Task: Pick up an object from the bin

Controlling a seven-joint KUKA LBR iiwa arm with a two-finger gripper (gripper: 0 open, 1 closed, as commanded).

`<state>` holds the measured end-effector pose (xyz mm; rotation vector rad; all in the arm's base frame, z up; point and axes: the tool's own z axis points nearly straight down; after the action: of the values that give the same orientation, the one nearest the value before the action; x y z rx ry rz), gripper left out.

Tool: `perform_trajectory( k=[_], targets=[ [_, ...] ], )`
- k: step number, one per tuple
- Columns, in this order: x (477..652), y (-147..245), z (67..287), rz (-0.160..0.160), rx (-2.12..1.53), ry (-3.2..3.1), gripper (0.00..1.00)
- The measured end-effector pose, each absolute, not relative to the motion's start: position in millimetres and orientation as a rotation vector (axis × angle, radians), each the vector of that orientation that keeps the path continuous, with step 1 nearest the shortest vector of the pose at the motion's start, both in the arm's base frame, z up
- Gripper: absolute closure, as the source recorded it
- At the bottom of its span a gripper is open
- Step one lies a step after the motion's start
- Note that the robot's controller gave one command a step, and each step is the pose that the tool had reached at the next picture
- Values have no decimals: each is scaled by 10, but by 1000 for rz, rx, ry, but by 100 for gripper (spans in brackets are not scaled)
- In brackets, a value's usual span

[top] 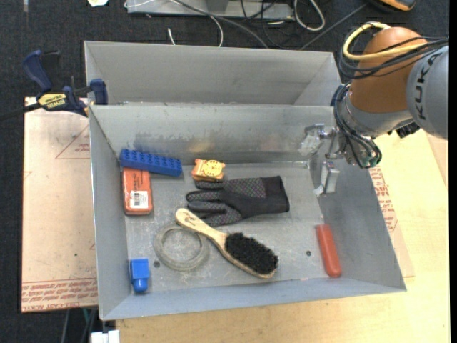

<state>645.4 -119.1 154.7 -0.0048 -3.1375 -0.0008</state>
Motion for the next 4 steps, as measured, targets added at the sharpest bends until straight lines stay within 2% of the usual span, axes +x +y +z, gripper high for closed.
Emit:
perform_trajectory(
  k=[1, 2, 3, 4],
  targets=[
    [6468, -1187, 1601, 1, -2, -3144, 0],
    [6294, -600, 1107, -2, -186, -3139, 0],
    [6280, -588, 980, -4, -297, -3134, 0],
    [6252, -287, 785, -3, -295, -3132, 0]
  ],
)
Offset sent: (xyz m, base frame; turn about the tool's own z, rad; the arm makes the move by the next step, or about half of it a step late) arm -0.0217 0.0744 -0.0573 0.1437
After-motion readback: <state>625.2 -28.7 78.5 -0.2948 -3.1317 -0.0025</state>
